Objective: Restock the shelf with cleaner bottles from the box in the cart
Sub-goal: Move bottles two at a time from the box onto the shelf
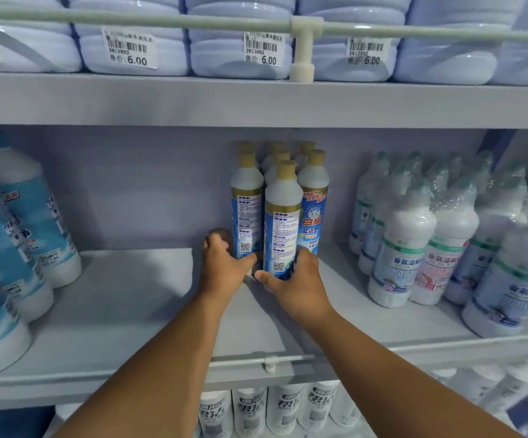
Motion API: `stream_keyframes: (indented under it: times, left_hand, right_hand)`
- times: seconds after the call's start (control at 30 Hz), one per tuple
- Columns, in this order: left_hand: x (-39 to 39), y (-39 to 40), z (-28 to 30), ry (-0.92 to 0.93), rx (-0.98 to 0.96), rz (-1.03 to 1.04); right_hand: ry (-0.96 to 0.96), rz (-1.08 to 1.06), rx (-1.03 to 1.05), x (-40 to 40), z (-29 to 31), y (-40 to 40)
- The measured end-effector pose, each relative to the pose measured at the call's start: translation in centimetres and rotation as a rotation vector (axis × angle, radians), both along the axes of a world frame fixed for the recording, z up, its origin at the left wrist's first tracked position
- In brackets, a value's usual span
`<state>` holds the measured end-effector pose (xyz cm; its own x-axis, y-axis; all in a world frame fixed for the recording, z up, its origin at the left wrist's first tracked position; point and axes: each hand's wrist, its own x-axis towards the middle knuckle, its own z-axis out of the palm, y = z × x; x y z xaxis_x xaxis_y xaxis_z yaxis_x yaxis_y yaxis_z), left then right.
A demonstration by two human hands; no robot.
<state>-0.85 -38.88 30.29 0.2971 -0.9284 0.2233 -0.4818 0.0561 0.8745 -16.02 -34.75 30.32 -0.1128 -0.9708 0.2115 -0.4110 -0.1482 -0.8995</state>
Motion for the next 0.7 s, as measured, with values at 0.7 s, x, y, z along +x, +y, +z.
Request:
stream_keyframes:
  times: [0.7]
  left_hand:
    - [-0.46, 0.68, -0.34, 0.192, -0.025, -0.039]
  right_hand:
    - [0.032, 0.049, -0.003, -0.93, 0.69, 0.17]
